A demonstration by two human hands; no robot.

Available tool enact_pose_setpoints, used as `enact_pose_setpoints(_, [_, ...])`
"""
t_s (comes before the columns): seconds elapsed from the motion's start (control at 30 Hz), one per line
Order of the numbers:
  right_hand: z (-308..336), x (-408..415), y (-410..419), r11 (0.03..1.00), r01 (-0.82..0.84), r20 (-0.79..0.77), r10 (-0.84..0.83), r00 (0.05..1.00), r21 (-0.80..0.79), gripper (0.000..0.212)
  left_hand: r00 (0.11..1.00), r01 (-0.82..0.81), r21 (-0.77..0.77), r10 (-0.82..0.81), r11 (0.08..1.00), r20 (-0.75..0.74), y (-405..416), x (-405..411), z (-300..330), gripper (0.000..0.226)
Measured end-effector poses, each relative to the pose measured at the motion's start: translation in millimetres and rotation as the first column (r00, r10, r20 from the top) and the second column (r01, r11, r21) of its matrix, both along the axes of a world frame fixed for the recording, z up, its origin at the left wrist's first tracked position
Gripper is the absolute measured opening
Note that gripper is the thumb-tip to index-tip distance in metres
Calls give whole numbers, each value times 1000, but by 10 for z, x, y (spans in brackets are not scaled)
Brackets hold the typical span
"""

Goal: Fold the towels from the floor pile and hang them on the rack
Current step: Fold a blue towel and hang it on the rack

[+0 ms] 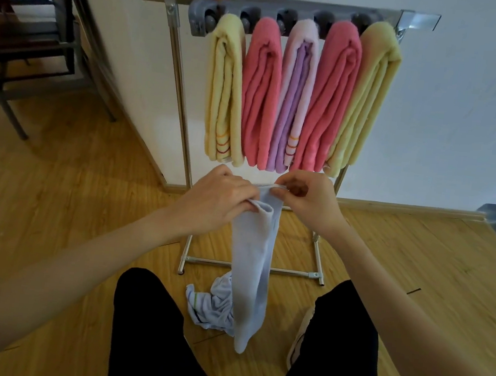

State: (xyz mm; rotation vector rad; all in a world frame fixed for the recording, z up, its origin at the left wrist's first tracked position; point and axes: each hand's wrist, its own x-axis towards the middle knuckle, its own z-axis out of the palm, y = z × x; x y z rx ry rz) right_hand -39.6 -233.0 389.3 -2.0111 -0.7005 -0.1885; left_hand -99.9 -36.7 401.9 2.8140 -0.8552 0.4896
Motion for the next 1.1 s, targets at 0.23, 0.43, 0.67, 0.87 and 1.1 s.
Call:
enact_pose_setpoints(0.23, [43, 8, 3, 997, -76, -55, 77, 996, 22, 14, 1000, -25, -129, 22, 991, -21, -50, 68, -44, 36])
enact_pose_setpoints(0.43, [67, -23, -23, 987, -139, -159, 151, 976, 83, 16, 995, -97, -166, 101, 981, 18, -94, 45, -75, 27])
enact_pose_setpoints(0.67, [115, -55, -73, 962, -229, -211, 257, 943, 145, 22, 984, -174, -275, 181, 946, 0, -116, 62, -75, 28])
enact_pose_setpoints(0.87, [131, -66, 4, 972, -140, -29, 148, 989, 189, 25, 988, -145, -357, 151, 923, -12, -175, 125, 104, 28])
enact_pose_setpoints(1.1, [220, 62, 96, 954, -25, -5, 28, 1000, 300, 31, 975, -80, -283, 135, 956, 178, -134, 12, 422, 19])
